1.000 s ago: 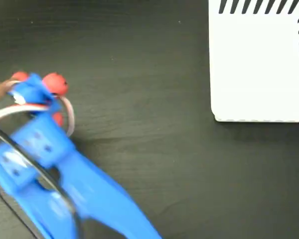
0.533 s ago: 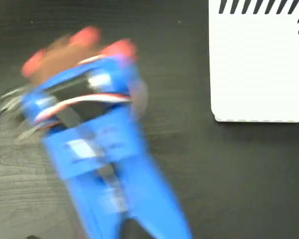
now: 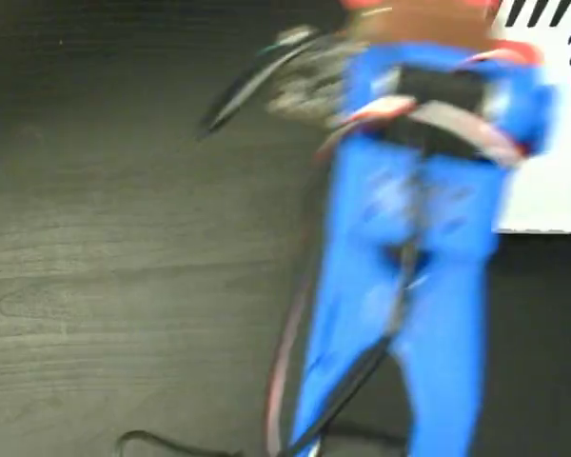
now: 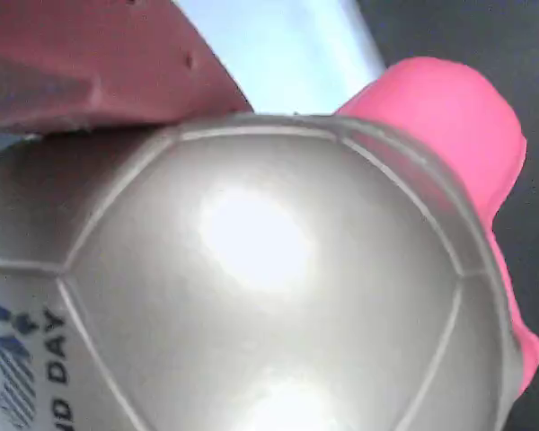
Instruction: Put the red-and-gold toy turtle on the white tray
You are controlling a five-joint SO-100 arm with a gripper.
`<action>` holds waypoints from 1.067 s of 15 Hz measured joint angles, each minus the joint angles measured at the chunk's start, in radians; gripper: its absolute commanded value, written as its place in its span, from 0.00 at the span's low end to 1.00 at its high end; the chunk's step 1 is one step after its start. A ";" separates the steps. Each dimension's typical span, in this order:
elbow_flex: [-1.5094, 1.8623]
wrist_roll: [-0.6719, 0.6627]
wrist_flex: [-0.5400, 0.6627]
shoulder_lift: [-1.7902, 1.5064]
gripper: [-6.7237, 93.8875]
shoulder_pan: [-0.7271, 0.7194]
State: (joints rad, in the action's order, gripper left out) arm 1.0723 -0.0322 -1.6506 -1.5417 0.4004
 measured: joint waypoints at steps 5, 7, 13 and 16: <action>-0.140 0.061 0.028 0.238 0.06 0.044; -0.160 0.075 0.041 0.287 0.06 0.043; -0.209 0.092 0.063 0.434 0.06 0.044; -0.252 0.089 0.063 0.479 0.06 0.101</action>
State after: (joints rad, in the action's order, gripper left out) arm 0.8207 0.0568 -1.5877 -1.0630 0.5016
